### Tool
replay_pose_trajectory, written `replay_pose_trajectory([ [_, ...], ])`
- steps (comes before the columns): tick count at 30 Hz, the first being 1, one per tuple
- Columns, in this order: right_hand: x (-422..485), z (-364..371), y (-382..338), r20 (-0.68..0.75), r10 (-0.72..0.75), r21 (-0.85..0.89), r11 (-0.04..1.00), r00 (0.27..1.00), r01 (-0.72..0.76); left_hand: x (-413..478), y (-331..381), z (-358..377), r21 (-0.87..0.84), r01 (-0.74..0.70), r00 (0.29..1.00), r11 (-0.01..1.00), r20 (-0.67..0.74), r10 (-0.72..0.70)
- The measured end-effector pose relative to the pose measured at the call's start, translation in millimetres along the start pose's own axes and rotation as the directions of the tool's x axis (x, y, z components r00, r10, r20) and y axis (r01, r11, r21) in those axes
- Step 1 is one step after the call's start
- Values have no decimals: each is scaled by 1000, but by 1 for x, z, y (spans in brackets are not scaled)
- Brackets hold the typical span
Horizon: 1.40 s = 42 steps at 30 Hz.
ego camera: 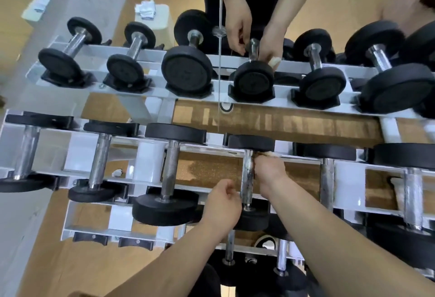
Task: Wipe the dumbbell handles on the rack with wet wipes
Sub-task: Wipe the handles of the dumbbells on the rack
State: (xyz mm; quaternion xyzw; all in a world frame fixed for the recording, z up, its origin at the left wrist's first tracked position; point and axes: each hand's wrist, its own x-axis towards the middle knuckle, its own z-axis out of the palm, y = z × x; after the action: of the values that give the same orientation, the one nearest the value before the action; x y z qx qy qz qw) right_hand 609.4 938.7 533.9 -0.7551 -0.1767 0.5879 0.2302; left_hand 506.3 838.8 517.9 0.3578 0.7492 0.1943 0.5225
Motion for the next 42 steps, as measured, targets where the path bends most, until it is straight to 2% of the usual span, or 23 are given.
replay_pose_trajectory([
  [2,7,-3,1,20,34,18,999,999,-34,-2,-2,2,198,-144,989,970,48,138],
  [3,7,-4,3,26,24,-19,1000,999,-24,-5,-5,3,253,-170,983,952,104,149],
  [6,-7,-15,9,1,-5,-194,981,1000,5,-10,-18,4,290,-170,964,942,246,98],
  [11,-26,-36,23,107,-59,-372,923,992,95,-11,-24,4,359,-271,944,893,280,174],
  [13,-17,-31,11,54,-55,-334,940,997,70,-12,-20,0,388,-283,935,877,318,161],
  [16,15,-18,-6,-16,7,-120,993,1000,-9,-11,-18,-5,446,-312,906,839,405,121],
  [17,23,-13,-7,-20,1,-125,992,1000,-4,-11,-18,-6,485,-331,897,809,427,111],
  [20,18,-8,11,-12,-72,-263,963,997,66,-10,-20,-7,572,-366,888,734,451,92],
  [22,3,-19,28,12,-105,-344,933,994,102,-8,-22,-8,571,-368,892,734,438,106],
  [25,-9,-40,46,149,-100,-455,877,984,158,-7,-27,-8,527,-370,895,765,424,141],
  [27,0,-41,38,146,-72,-419,899,987,128,-7,-30,-6,523,-368,897,769,417,145],
  [30,27,-25,14,39,26,-120,993,999,-21,-6,-31,-5,525,-364,896,769,423,136],
  [32,42,-11,9,17,32,-18,999,999,-32,-5,-30,-5,525,-361,895,771,428,127],
  [35,46,-11,27,-2,-1,-129,992,1000,1,-6,-30,-5,527,-364,890,768,440,120],
  [39,40,-37,60,83,54,-326,945,995,-24,-5,-33,-5,522,-363,893,772,432,128],
  [40,40,-40,59,108,51,-328,945,993,-13,-5,-33,-5,519,-361,894,775,430,128],
  [42,49,-34,46,177,64,-186,982,982,-31,-5,-32,-5,515,-355,894,781,432,121],
])
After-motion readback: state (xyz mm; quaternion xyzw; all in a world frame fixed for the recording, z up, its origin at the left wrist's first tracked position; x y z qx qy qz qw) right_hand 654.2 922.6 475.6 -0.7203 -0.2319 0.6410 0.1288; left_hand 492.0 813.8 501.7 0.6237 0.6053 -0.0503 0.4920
